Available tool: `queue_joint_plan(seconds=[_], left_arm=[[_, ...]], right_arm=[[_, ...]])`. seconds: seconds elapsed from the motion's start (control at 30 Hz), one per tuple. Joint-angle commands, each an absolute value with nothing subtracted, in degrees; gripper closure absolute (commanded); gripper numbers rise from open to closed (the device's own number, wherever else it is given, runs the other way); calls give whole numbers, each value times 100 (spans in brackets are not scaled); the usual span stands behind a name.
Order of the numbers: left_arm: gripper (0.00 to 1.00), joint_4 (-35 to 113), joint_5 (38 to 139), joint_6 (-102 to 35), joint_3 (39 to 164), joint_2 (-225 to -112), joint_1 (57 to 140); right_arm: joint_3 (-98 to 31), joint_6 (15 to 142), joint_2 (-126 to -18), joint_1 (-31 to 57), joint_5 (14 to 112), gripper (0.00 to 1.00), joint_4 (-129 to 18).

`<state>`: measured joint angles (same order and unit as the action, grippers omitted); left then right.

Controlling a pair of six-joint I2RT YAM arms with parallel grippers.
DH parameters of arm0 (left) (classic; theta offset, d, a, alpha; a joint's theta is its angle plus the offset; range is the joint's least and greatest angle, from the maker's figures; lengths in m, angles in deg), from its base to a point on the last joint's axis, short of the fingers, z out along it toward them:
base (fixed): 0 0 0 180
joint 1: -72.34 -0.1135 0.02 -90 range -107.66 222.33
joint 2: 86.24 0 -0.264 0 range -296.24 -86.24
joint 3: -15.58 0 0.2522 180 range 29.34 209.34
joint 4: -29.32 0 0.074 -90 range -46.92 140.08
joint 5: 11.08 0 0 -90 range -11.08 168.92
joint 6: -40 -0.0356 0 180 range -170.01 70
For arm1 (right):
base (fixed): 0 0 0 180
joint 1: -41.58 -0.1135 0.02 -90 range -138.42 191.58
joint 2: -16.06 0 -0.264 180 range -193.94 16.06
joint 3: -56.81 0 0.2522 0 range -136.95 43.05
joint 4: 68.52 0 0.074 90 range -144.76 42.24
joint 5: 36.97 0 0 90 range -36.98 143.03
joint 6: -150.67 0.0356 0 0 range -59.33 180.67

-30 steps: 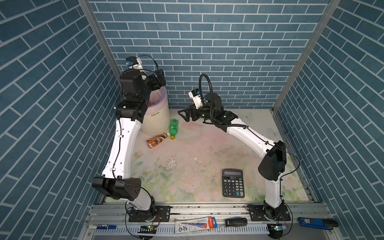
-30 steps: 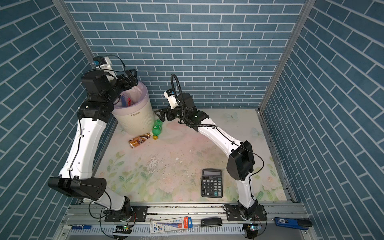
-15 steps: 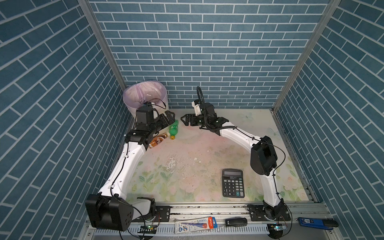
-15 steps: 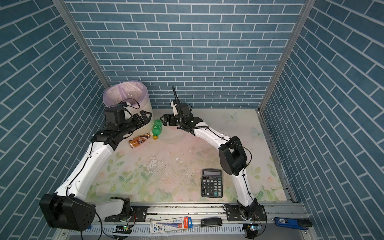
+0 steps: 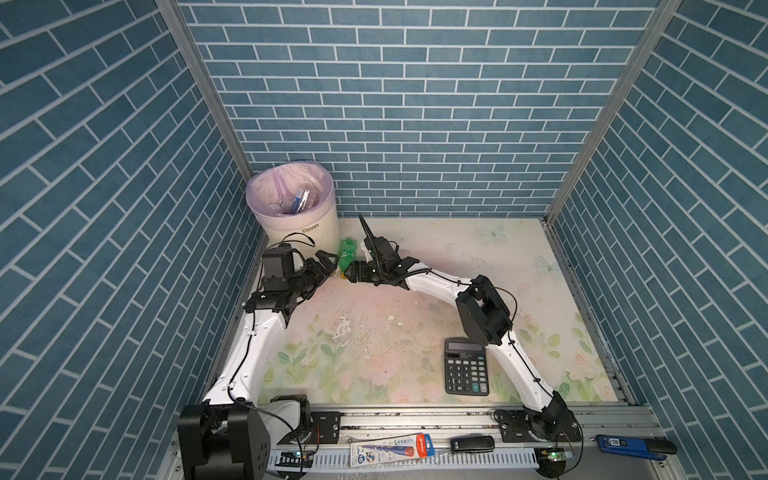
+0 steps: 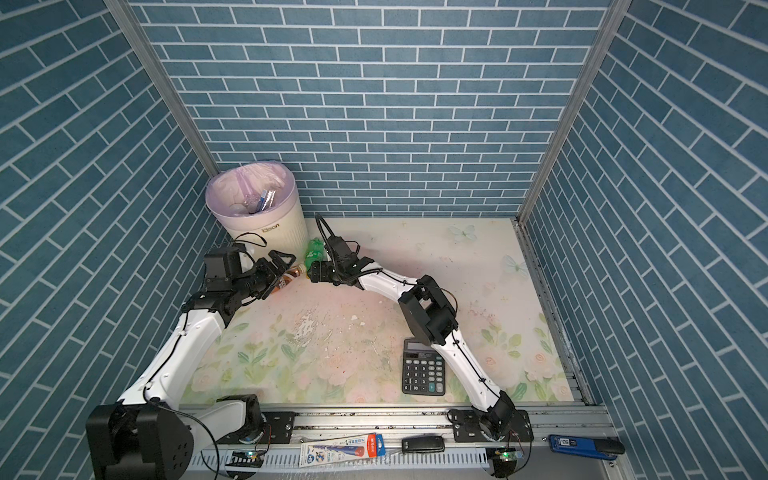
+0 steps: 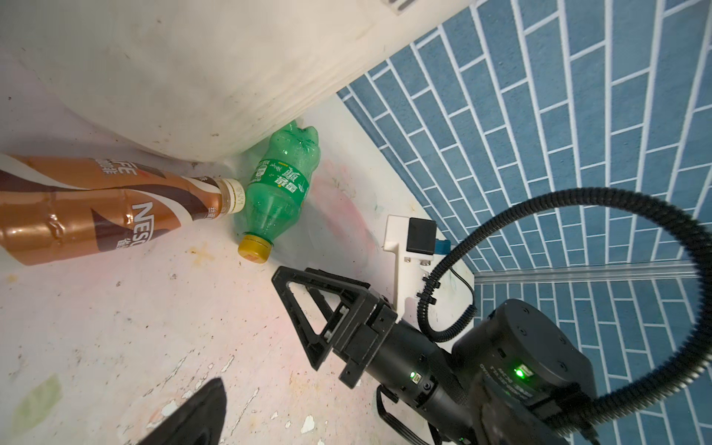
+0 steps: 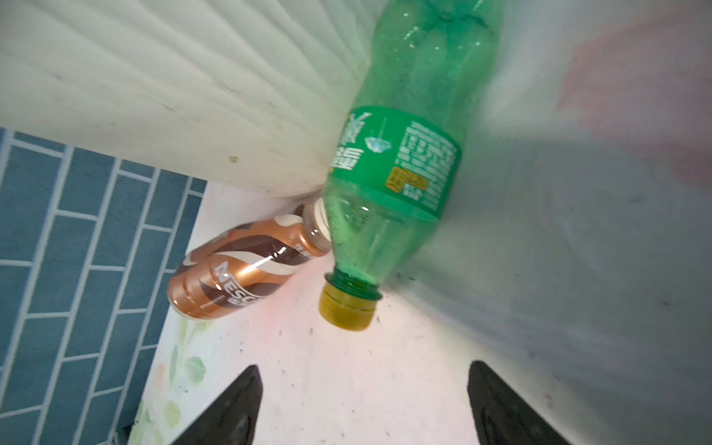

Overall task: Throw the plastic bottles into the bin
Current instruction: 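Open the left gripper over the bin while right gripper lowers to the green bottle, then close the right gripper on the green bottle's cap end and lift it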

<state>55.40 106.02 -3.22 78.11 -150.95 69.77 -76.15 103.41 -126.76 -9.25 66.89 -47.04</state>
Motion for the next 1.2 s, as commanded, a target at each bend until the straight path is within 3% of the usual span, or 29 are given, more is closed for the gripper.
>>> queue_joint_plan(seconds=[0.0,0.6,1.17], left_arm=[[1,5244,10848,-245,7616,-14967,6819],[1,5074,11267,-338,7238,-14935,6294],[1,5200,11216,-427,7157,-14777,6200]], right_arm=[[-8170,10856,-13033,-904,6837,19,-4665],[-9473,11602,-14162,-998,6954,38,-4334],[-9533,11911,-14281,-1002,7051,65,-4426]])
